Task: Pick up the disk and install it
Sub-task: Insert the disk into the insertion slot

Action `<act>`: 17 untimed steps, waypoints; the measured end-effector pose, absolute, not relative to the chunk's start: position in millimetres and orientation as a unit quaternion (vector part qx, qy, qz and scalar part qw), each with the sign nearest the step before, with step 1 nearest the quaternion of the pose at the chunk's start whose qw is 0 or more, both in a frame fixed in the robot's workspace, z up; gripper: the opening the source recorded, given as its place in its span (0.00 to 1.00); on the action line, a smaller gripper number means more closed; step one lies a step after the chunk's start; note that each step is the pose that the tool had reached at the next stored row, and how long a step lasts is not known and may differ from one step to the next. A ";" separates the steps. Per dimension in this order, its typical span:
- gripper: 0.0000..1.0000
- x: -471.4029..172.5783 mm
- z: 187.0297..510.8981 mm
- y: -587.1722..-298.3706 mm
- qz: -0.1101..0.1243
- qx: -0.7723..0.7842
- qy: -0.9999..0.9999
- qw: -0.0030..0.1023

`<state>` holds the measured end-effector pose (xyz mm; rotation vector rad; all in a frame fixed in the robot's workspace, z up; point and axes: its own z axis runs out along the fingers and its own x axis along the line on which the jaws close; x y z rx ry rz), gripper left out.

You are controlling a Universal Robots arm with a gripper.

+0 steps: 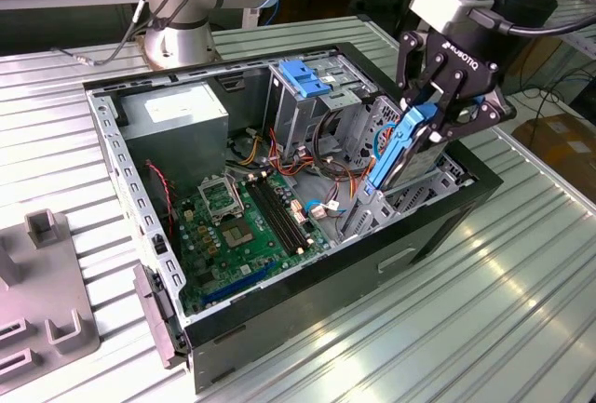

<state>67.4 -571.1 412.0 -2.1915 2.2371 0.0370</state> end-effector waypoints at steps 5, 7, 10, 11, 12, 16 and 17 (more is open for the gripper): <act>0.37 67.4 404.7 -571.1 0.012 -0.700 0.714 0.005; 0.37 67.4 400.2 -571.1 0.012 -0.700 0.714 0.005; 0.37 67.4 392.5 -571.1 0.012 -0.700 0.714 0.005; 0.37 67.4 390.1 -571.1 0.012 -0.700 0.714 0.005; 0.37 67.4 388.4 -571.1 0.012 -0.700 0.714 0.005; 0.37 67.4 379.1 -571.1 0.012 -0.700 0.714 0.005; 0.37 67.4 377.7 -571.1 0.012 -0.700 0.714 0.005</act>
